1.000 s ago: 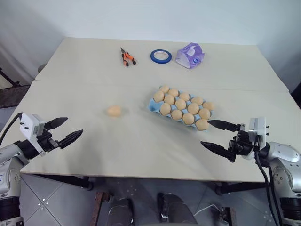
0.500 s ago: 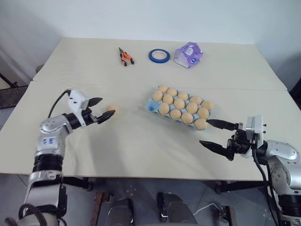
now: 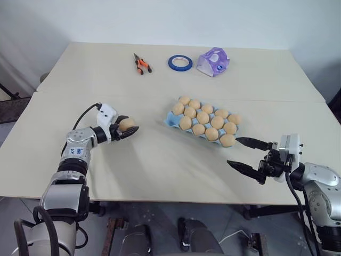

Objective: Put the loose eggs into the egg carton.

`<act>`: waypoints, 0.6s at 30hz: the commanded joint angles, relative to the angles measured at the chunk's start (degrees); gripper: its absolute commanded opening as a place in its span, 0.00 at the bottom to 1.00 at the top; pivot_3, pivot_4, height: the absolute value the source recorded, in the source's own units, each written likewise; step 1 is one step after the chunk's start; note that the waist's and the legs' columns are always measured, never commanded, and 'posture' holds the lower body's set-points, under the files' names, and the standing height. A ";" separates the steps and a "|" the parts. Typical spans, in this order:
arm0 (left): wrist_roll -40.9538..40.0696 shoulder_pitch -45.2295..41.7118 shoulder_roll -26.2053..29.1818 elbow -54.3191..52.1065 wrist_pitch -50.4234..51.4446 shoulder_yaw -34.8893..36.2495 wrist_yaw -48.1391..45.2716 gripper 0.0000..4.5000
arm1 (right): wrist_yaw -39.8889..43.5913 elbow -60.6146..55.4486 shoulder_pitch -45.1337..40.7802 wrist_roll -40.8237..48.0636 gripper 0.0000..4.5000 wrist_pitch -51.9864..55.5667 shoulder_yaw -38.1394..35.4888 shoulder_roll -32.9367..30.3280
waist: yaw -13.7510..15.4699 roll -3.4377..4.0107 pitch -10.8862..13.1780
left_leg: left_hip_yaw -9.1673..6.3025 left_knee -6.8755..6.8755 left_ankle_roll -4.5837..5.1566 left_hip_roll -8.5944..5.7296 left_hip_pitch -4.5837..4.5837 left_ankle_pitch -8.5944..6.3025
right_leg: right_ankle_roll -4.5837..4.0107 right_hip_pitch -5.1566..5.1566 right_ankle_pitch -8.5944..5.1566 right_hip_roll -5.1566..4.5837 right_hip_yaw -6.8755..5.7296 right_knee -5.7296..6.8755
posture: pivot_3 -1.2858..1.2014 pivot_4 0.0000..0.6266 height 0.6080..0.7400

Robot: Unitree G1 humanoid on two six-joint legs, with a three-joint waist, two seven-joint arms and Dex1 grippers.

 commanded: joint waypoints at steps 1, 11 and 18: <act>0.70 -1.96 0.46 0.66 -1.76 0.26 0.50 0.49 | -0.38 -2.04 0.39 0.72 1.00 -0.73 -1.96 -0.68 | 0.01 0.00 0.00 | 0.00 0.00 0.00 0.01 0.00 0.00 | 0.00 0.00 0.00 0.01 0.00 0.00 | 0.52 0.24 1.00; -4.05 -9.68 -5.24 -6.74 1.07 0.54 -9.00 0.39 | -1.27 -2.48 0.76 0.59 1.00 -1.04 -1.68 -0.33 | 0.32 -0.01 0.00 | -0.04 0.12 0.00 -0.03 -0.08 0.00 | 0.00 0.01 0.00 0.02 -0.06 0.02 | 0.52 0.24 1.00; -0.43 -15.69 -11.98 0.12 0.05 -2.13 -7.72 0.39 | -2.84 -4.01 2.45 0.49 1.00 -1.56 -2.10 0.32 | -0.21 -0.01 0.00 | -0.01 0.15 0.04 -0.28 -0.08 -0.03 | 0.06 0.01 0.02 0.08 0.06 0.01 | 0.52 0.24 1.00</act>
